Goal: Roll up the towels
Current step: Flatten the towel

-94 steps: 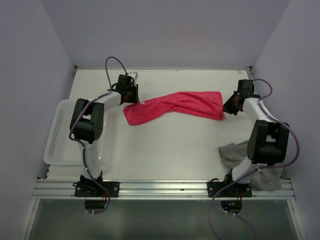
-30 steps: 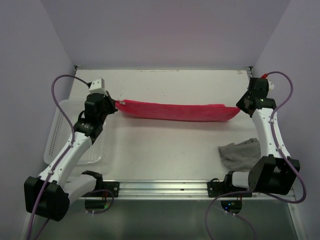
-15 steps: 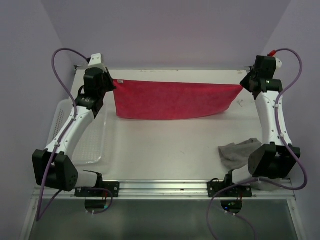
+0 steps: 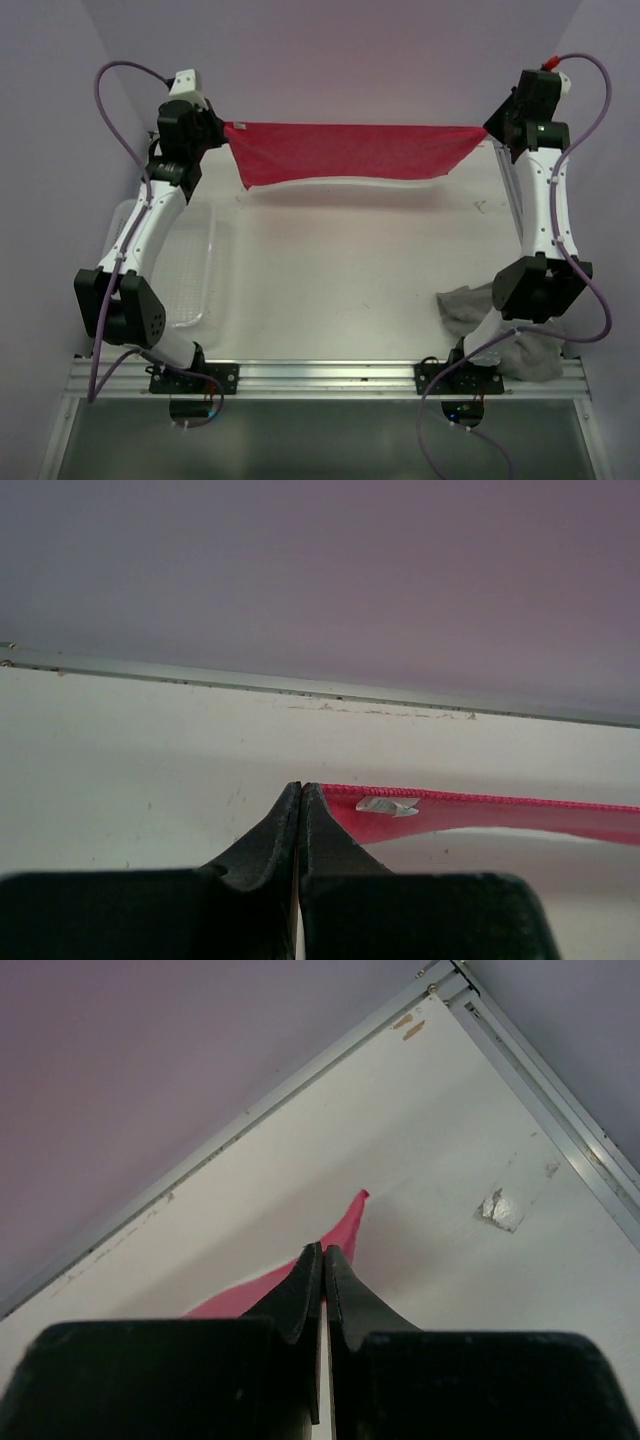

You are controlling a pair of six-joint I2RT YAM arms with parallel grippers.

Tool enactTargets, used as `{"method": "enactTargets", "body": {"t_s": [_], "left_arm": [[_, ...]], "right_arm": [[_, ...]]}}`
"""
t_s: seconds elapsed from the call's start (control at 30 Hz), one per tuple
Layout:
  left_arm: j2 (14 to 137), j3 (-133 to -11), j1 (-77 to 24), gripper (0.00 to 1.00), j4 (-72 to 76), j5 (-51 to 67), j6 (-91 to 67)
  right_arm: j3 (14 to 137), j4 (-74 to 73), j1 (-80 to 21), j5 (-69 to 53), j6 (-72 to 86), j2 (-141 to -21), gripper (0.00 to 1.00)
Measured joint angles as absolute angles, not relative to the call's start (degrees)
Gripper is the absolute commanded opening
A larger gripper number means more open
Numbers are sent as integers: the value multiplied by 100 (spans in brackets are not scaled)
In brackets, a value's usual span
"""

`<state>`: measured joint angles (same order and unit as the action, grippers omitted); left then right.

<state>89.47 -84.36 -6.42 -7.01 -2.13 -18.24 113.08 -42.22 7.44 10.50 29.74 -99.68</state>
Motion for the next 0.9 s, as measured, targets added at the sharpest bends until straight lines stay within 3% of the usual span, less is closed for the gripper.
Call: {"method": "enactTargets", "body": {"t_s": [0.5, 0.9], "left_arm": [[6969, -4593, -563, 0, 73, 150, -2252], [6696, -3413, -563, 0, 64, 495, -2405]], "right_arm": [[6560, -3030, 794, 701, 2838, -7572, 0], [4703, -2738, 810, 1142, 2823, -6184, 0]]}}
